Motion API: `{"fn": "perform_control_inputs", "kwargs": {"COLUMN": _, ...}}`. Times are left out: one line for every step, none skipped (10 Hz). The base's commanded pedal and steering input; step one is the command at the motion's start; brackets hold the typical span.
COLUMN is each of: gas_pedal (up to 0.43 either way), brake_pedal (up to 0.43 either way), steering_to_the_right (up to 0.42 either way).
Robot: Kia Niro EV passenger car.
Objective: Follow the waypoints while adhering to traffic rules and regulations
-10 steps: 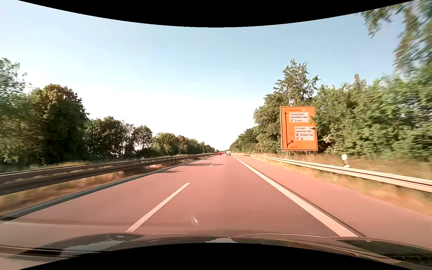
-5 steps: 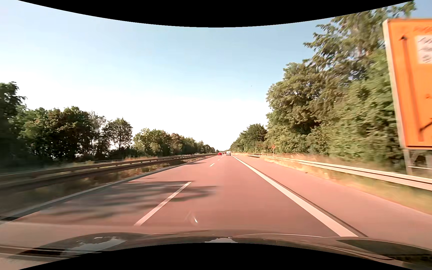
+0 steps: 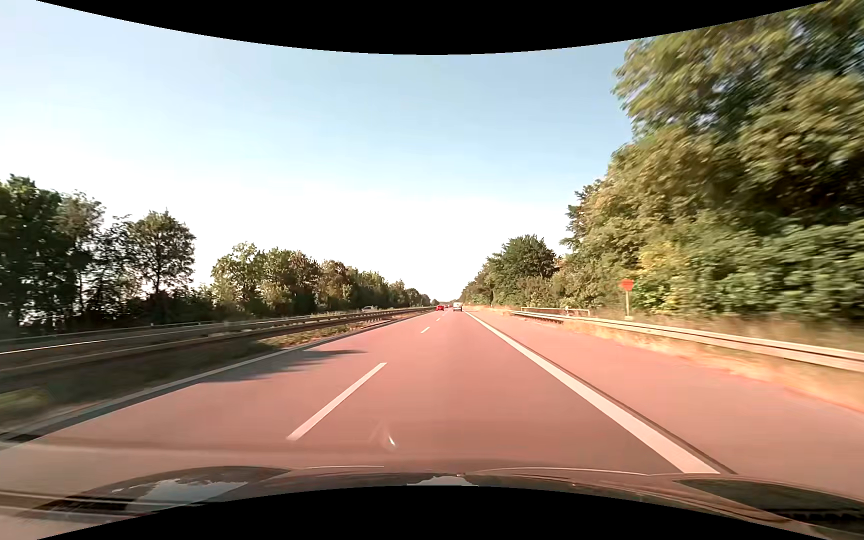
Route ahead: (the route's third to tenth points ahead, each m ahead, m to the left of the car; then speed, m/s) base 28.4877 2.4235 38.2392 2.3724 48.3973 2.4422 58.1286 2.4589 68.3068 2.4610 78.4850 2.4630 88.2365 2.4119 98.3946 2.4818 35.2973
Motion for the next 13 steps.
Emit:
{"fn": "perform_control_inputs", "kwargs": {"gas_pedal": 0.209, "brake_pedal": 0.006, "steering_to_the_right": -0.002}}
{"fn": "perform_control_inputs", "kwargs": {"gas_pedal": 0.209, "brake_pedal": 0.006, "steering_to_the_right": -0.002}}
{"fn": "perform_control_inputs", "kwargs": {"gas_pedal": 0.209, "brake_pedal": 0.006, "steering_to_the_right": -0.002}}
{"fn": "perform_control_inputs", "kwargs": {"gas_pedal": 0.197, "brake_pedal": 0.006, "steering_to_the_right": -0.001}}
{"fn": "perform_control_inputs", "kwargs": {"gas_pedal": 0.197, "brake_pedal": 0.006, "steering_to_the_right": 0.000}}
{"fn": "perform_control_inputs", "kwargs": {"gas_pedal": 0.189, "brake_pedal": 0.006, "steering_to_the_right": 0.000}}
{"fn": "perform_control_inputs", "kwargs": {"gas_pedal": 0.177, "brake_pedal": 0.006, "steering_to_the_right": 0.000}}
{"fn": "perform_control_inputs", "kwargs": {"gas_pedal": 0.157, "brake_pedal": 0.006, "steering_to_the_right": 0.000}}
{"fn": "perform_control_inputs", "kwargs": {"gas_pedal": 0.157, "brake_pedal": 0.006, "steering_to_the_right": 0.000}}
{"fn": "perform_control_inputs", "kwargs": {"gas_pedal": 0.157, "brake_pedal": 0.006, "steering_to_the_right": 0.000}}
{"fn": "perform_control_inputs", "kwargs": {"gas_pedal": 0.150, "brake_pedal": 0.006, "steering_to_the_right": 0.000}}
{"fn": "perform_control_inputs", "kwargs": {"gas_pedal": 0.150, "brake_pedal": 0.006, "steering_to_the_right": 0.000}}
{"fn": "perform_control_inputs", "kwargs": {"gas_pedal": 0.150, "brake_pedal": 0.006, "steering_to_the_right": 0.000}}
